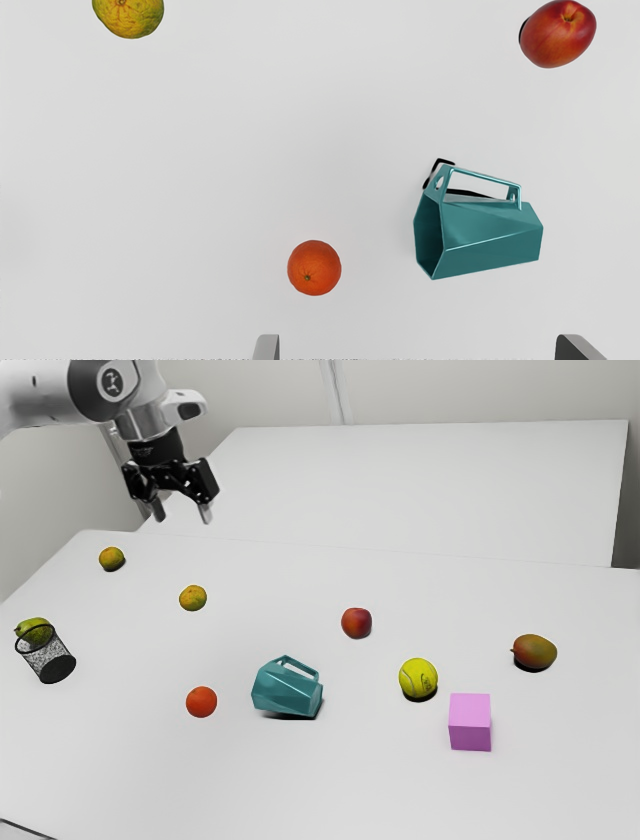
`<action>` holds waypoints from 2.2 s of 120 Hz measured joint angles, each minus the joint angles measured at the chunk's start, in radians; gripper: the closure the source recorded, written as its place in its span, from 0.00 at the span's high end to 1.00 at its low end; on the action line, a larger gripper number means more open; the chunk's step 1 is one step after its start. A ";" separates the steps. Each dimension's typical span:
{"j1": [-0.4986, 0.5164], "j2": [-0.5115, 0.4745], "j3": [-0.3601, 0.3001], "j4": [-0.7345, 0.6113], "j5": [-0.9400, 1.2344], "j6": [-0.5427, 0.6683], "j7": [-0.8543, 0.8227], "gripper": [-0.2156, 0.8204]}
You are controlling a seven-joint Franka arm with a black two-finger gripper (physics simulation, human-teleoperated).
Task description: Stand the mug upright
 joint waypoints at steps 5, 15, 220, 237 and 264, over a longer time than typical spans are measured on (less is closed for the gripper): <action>0.005 -0.001 0.001 -0.001 0.000 -0.002 -0.001 0.79; 0.013 -0.004 0.000 -0.005 -0.002 -0.004 -0.002 0.79; 0.142 0.060 -0.015 -0.744 -0.826 0.466 0.826 0.79; 0.139 0.083 -0.026 -0.744 -0.881 0.456 0.876 0.79; 0.141 0.097 -0.027 -0.749 -0.927 0.417 0.933 0.58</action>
